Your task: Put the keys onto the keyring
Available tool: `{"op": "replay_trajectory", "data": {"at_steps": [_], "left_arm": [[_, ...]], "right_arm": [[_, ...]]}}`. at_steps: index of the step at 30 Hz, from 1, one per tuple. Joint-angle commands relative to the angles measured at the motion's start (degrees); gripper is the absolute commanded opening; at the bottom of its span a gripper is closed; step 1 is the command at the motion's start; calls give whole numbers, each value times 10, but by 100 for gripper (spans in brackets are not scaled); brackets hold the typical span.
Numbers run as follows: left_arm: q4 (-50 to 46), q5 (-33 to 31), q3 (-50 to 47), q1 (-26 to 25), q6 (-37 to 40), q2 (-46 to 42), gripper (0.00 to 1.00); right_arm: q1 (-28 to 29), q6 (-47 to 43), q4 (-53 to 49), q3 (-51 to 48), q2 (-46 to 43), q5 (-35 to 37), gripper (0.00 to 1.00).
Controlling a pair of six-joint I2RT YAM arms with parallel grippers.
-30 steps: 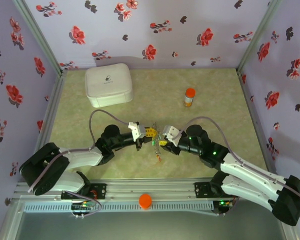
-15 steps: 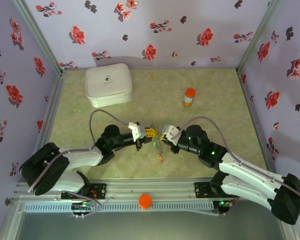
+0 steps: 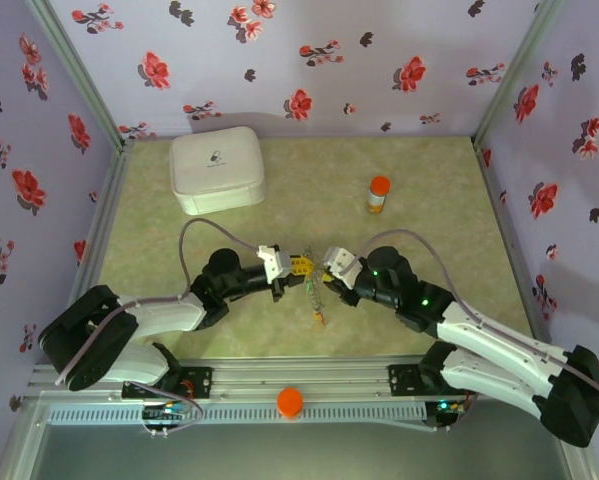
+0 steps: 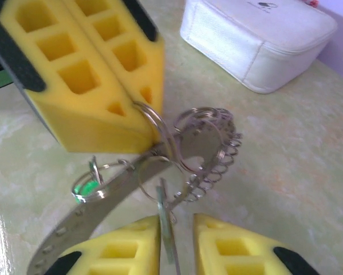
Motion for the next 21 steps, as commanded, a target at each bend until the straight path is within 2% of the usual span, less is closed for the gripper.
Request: {"op": "replay_trajectory", "data": {"at_steps": [1,5,17,21], "left_arm": [[11,7,20,-3,32,-13,0],[-37,16,40,-11,54,-17,0],[-43,40,42,-16,49,-25,0],[-44,47,42,-16,47,-26,0]], "right_arm": [[-26,5,-45,-7,-36,-47,27],[-26,19,-53,20,-50,-118,30],[-26,33,17,24,-34,-106,28],[-26,44,27,26,-29,-130,27]]}}
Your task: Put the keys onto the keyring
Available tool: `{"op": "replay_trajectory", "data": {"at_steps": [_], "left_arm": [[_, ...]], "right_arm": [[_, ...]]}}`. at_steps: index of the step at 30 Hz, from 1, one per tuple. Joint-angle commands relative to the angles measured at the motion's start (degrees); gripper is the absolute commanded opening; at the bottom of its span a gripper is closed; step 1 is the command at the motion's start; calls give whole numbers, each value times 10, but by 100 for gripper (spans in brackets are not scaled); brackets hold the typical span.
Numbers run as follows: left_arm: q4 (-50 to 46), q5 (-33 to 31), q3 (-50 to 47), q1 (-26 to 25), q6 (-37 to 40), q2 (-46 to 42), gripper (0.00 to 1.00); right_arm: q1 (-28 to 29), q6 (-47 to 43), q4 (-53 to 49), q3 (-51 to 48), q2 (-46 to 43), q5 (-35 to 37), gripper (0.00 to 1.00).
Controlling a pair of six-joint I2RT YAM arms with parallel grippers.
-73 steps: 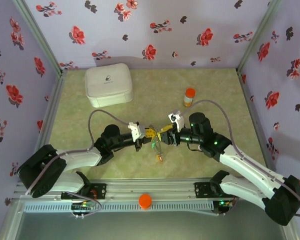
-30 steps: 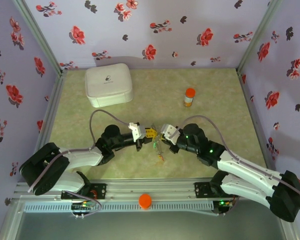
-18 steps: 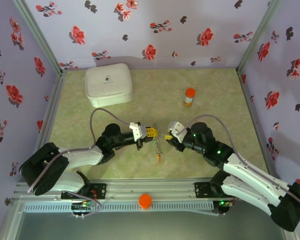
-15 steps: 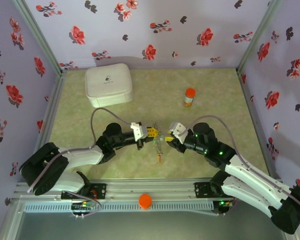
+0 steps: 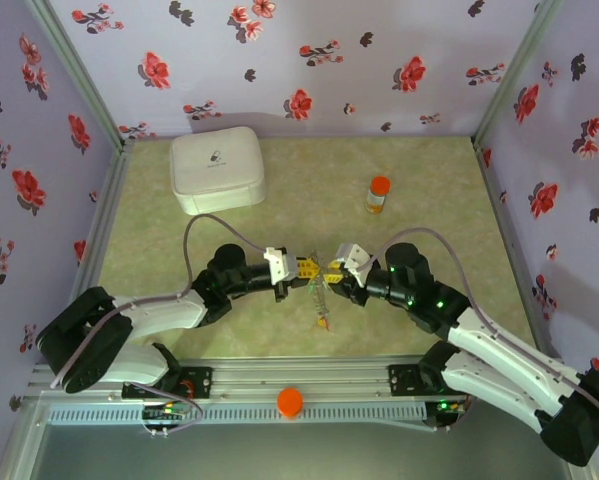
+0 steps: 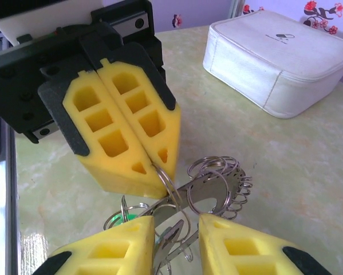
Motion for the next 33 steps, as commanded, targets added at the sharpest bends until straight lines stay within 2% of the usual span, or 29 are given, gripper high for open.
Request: {"op": "replay_trajectory", "data": {"at_steps": [1,11,15,18,19,20,21,22,25,27,33], "left_arm": [[22,20,17,-4,4,-16,0],[15,44,18,-4,-1,-23,0],[25,46,15,-4,0,-23,0],[22,38,14,-4,0,-22,0],[21,26,12,-4,-2,-22,10],[21,10,8,-4,-4,-24,26],[11,-4,3,-4,6,-29,32],[-14,-17,3,-4,21,-34,33],[-188,-41,26,-4,95,-63,32],[-268,-51,43,-5,131,-71,31],[-259,-61,46,-9,153,-72,31]], "right_arm": [[-1,19,30,19,2,-28,27],[-1,16,36,24,23,-45,18],[0,15,40,25,27,-67,0],[-1,9,32,29,30,-82,0],[0,4,26,32,30,-83,0],[-1,-2,16,36,30,-74,0],[-1,-8,5,42,32,-59,0],[-1,-19,-10,49,34,-45,0],[2,-67,-88,88,53,-10,0],[9,-101,-143,114,71,9,0],[46,-172,-235,180,117,65,0]]}}
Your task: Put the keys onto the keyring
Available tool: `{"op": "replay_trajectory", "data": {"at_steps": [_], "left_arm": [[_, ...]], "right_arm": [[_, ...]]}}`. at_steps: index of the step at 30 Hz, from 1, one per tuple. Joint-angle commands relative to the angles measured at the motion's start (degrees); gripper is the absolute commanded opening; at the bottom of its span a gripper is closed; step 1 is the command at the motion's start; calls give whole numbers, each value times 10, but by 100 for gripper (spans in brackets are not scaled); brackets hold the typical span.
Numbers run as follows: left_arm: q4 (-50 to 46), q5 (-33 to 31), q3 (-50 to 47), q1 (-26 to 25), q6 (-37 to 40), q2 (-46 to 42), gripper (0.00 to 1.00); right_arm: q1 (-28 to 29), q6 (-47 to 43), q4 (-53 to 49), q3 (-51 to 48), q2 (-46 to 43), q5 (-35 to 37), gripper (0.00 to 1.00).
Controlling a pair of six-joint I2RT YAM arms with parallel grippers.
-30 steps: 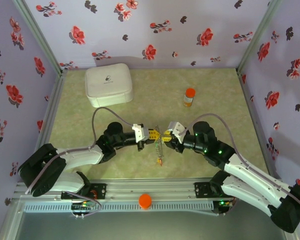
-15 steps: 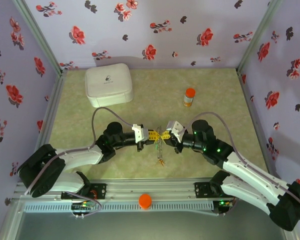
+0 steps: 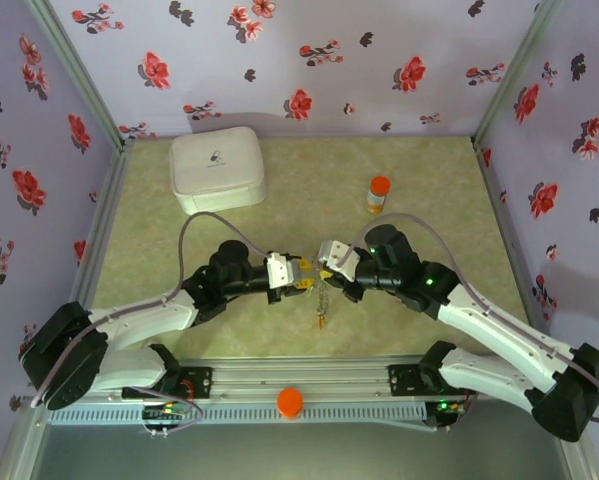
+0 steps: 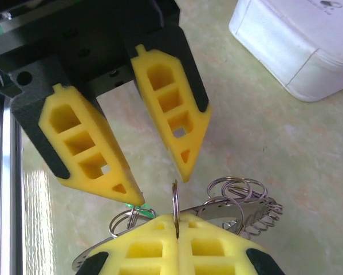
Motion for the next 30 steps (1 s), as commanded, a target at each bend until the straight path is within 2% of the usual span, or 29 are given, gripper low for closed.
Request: {"op": "replay_trajectory", "data": {"at_steps": [1,14,22,27,28,30], "left_arm": [[-27,-15,19,-5,34,0,31],[37,14,22,-6,1,43,28],[68,22,16,-7,-6,46,14],[81,30,9,-7,-17,46,0],[86,30,6,-6,-20,46,0],[108,30,-2,-6,-30,47,0]], "right_arm": [[18,-59,-59,41,12,40,0],[37,-72,-47,56,48,62,0],[47,-71,-45,57,56,64,0],[46,-46,-10,38,32,61,0],[42,-39,3,28,19,59,1],[19,-11,38,-2,-11,42,12]]}}
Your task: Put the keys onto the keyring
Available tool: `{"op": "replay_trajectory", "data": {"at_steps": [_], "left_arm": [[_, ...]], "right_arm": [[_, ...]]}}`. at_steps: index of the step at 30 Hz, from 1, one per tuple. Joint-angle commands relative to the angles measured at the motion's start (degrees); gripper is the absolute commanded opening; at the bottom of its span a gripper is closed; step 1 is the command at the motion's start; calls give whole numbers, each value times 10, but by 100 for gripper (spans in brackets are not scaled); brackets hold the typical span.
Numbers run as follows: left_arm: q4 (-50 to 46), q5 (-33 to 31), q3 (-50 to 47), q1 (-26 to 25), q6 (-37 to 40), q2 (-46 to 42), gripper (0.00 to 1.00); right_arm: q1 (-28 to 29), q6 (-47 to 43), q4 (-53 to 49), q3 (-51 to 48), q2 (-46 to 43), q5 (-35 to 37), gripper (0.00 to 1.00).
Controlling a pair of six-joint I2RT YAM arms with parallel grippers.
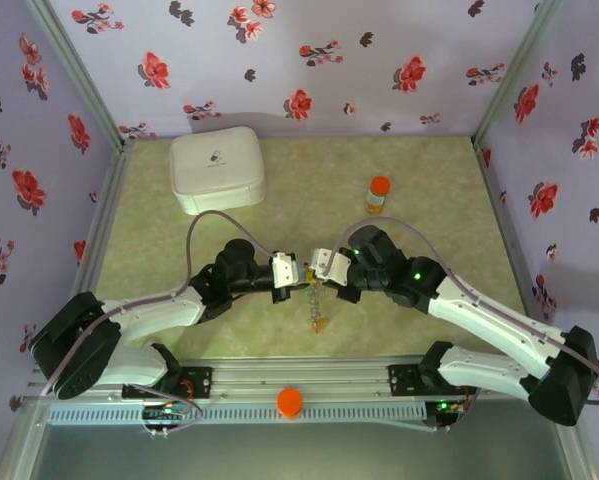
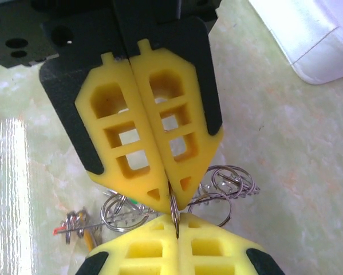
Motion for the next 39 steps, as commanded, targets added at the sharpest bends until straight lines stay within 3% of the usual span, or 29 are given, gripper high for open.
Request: {"op": "replay_trajectory", "data": {"at_steps": [1,5,10,18,23,39], "left_arm": [[76,10,-14,-4,-26,6,0],[187,4,-41,-4,-77,34,0],[326,-23,-69,-4,-117,72,0],[325,-27,-67,-4,-112,70,0],[327,-26,-67,-4,-126,66,0],[334,-24,-51,-4,-139,64,0]], "right_arm": [[-32,57,92,-37,-56,-45,18],[-77,135,135,-83,-104,-121,29],[-77,171,104,-107,-158,-104,32],[-78,381,104,-97,-164,-35,39],[-83,410,62,-61,-135,-64,40],[-117,470,106,-65,-88,-138,37]]}}
